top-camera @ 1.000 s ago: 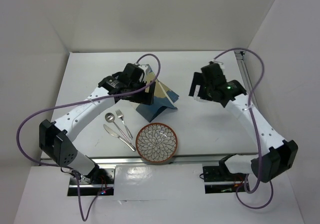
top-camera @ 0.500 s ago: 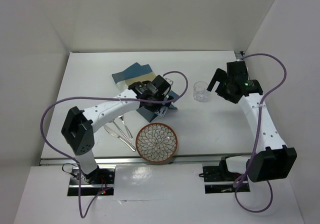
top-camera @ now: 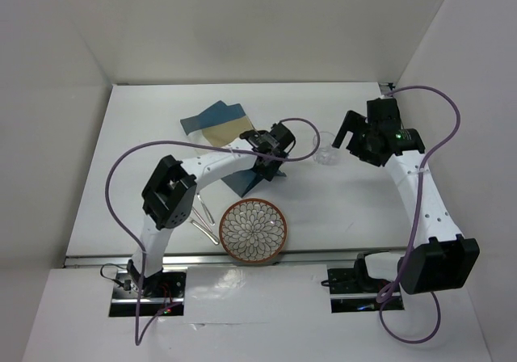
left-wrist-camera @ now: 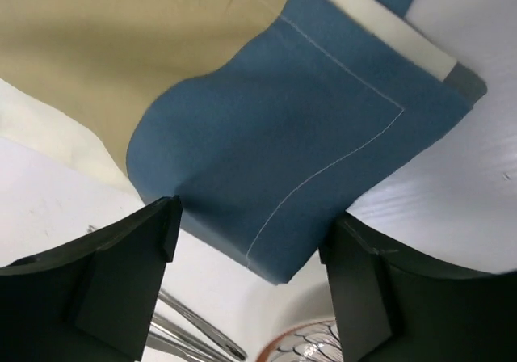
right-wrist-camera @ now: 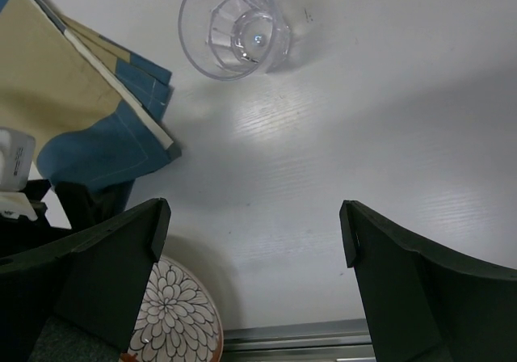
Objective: Set the dinner table for one person
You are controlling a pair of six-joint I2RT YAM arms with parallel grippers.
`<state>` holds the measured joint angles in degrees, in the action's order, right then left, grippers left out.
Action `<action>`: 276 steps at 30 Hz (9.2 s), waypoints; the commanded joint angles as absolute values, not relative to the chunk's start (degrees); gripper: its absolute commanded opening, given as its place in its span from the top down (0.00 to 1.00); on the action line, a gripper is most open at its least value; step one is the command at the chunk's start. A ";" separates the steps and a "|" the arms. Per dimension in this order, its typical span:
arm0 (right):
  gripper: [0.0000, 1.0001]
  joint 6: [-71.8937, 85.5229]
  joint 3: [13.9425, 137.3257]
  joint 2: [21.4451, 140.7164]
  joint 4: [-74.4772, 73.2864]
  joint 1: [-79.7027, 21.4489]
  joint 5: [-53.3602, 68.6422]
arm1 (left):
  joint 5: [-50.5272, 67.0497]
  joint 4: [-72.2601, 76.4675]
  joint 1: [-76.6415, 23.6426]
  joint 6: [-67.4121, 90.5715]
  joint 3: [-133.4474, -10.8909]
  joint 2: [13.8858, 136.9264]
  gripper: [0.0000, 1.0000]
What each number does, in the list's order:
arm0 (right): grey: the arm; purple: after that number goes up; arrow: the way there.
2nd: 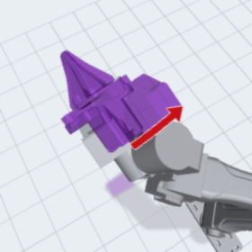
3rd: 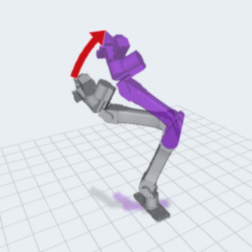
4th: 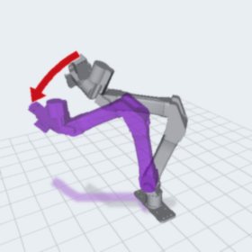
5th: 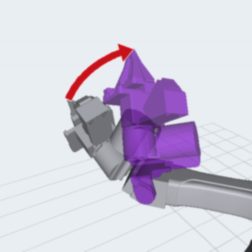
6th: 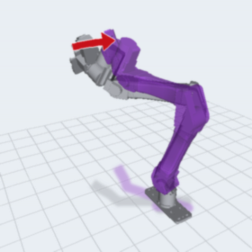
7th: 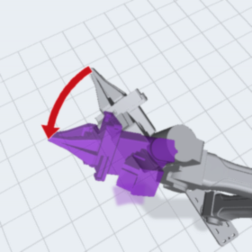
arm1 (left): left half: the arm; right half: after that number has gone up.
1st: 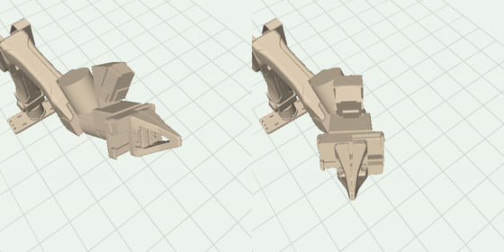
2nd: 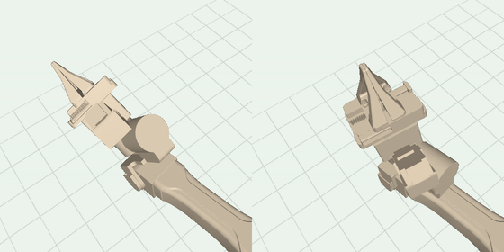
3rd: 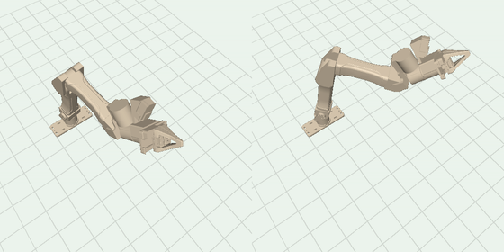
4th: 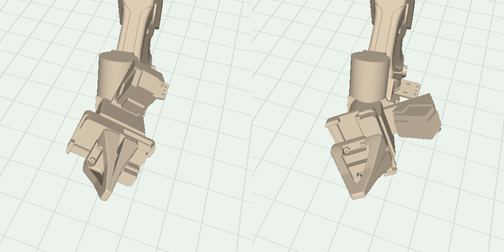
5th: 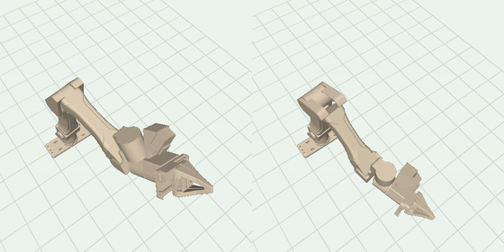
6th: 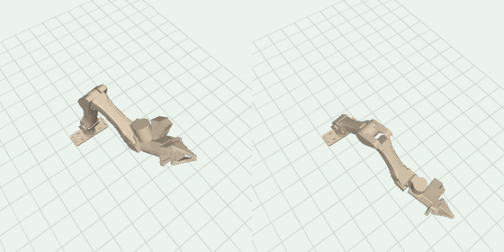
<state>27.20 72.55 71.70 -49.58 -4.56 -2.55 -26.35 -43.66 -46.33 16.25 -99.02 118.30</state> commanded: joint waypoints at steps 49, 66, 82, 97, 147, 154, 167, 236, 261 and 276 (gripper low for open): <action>0.05 17.67 97.92 124.89 -44.74 -41.13 10.20 | -6.86 -33.40 -9.40 55.10 -65.13 68.29 1.00; 1.00 20.65 103.88 128.16 -44.82 -41.14 4.92 | -3.96 -32.34 -6.94 53.18 -68.46 71.27 1.00; 1.00 26.37 120.42 104.60 -48.16 -30.24 -6.23 | 18.70 -14.54 -1.32 55.35 -90.28 82.46 1.00; 1.00 33.31 78.68 88.24 -40.61 -31.38 -6.59 | 17.66 -3.78 -2.11 61.08 -47.66 65.21 1.00; 0.49 24.88 86.21 98.86 -34.45 -31.99 -8.71 | 3.96 -33.57 2.11 41.48 -69.17 77.86 0.49; 0.55 21.27 106.05 118.72 -38.50 -35.60 -5.37 | 4.66 -38.23 2.11 40.43 -72.16 82.27 0.53; 0.55 28.38 111.03 133.07 -40.09 -32.26 -3.43 | 4.13 -41.04 2.11 38.14 -73.48 85.17 0.49; 0.52 29.89 99.57 122.79 -40.16 -20.91 -2.98 | -3.43 -57.92 -12.39 33.57 -121.11 133.79 0.41; 0.20 27.51 86.57 103.88 -41.84 -2.20 -5.72 | -1.84 -53.00 -13.97 32.34 -109.23 122.60 0.39; 1.00 30.59 81.65 103.37 -37.18 -0.09 -7.90 | -4.39 -52.21 -16.70 34.01 -109.16 131.22 0.41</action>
